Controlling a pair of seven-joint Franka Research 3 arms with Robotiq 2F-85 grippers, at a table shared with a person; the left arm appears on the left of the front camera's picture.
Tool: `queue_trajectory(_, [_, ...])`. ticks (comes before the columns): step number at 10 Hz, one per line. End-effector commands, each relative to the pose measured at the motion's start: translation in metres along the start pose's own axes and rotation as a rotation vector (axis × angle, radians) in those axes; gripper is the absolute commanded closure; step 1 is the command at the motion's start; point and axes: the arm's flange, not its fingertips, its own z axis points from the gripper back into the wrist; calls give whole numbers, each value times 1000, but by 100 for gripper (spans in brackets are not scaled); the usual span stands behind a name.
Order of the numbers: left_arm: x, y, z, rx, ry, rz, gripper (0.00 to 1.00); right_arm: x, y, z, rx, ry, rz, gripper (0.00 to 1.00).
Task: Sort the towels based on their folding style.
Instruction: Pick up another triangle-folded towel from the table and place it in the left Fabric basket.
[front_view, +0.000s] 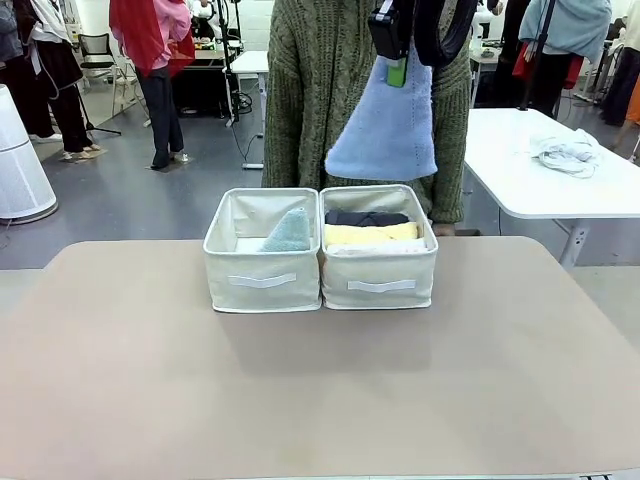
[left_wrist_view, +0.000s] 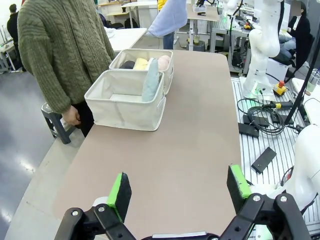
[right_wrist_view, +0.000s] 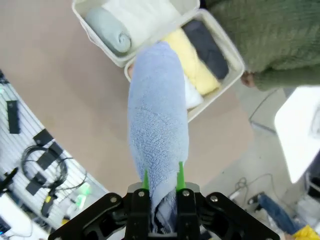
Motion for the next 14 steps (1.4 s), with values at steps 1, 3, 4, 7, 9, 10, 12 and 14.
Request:
queue_trajectory(1, [0,-2,0,8,12,-1,0,28,-15,-17,20,-141,170,82])
queue_trajectory(3, [0,-2,0,8,12,-1,0,59,-22,-36,28,-216,363,82])
queue_trajectory(4, [0,-2,0,8,12,-1,0,73,-22,-43,38,-236,442,82])
queue_trajectory(7, [0,-2,0,8,12,-1,0,109,-18,-73,115,-282,556,82])
queue_trajectory(9, [0,-2,0,8,12,-1,0,97,-13,-82,78,-261,528,82])
queue_trajectory(10, [0,-2,0,8,12,-1,0,97,-13,-82,78,-261,528,82])
queue_trajectory(12, [0,-2,0,8,12,-1,0,103,-13,-88,88,-263,533,82])
queue_trajectory(14, [0,-2,0,8,12,-1,0,126,-12,-114,104,-284,669,82])
